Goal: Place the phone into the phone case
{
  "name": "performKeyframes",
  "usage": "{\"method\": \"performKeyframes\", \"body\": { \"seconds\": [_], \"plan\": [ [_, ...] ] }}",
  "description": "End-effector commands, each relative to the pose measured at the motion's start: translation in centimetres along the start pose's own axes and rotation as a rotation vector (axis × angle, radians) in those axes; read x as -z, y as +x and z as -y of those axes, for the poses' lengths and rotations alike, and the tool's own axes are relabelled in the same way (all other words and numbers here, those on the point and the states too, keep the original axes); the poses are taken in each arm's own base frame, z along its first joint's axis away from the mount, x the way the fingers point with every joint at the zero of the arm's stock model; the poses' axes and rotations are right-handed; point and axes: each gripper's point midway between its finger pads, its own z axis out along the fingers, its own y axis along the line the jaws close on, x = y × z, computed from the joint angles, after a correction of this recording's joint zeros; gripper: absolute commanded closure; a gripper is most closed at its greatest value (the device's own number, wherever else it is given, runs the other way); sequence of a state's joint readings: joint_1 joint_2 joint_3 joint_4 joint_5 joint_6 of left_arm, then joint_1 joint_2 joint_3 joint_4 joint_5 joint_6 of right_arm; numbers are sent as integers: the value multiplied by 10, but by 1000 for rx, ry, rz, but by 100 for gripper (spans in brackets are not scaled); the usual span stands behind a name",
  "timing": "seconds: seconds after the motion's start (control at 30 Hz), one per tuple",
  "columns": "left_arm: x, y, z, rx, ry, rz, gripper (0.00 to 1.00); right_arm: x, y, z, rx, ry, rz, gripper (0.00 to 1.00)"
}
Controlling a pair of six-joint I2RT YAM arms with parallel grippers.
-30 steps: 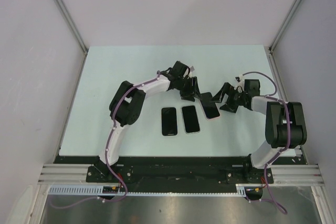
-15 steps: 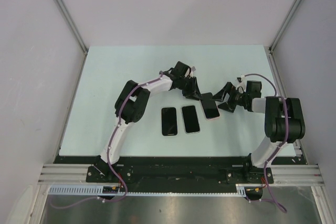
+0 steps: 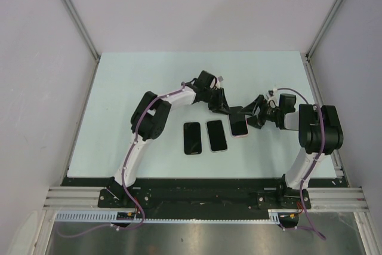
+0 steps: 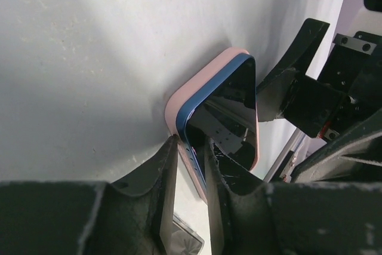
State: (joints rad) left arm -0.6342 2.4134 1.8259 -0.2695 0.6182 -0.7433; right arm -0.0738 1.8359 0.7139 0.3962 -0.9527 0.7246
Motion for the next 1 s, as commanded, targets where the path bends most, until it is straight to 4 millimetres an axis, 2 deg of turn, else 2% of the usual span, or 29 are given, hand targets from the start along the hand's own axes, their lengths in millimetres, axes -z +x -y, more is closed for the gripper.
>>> {"method": "performKeyframes", "body": {
  "seconds": [0.0,0.2,0.37,0.5,0.6,0.77,0.97],
  "plan": [
    [-3,18,12,6,53,-56,71,-2,-3,-11,0,-66,-5,23],
    [0,19,19,10,81,-54,71,-2,-4,-6,-1,-51,3,38],
    [4,20,28,6,109,-67,73,-4,-5,-6,9,-64,1,40],
    [6,20,30,0,116,-68,73,-5,-3,6,38,2,3,40],
    [4,21,31,7,131,-77,73,-6,-5,7,77,44,-12,41],
    [5,21,36,14,159,-80,73,-7,-14,-4,118,47,5,43],
    [8,21,43,6,180,-88,73,-11,-6,-10,106,6,-41,51]
  ]
}}
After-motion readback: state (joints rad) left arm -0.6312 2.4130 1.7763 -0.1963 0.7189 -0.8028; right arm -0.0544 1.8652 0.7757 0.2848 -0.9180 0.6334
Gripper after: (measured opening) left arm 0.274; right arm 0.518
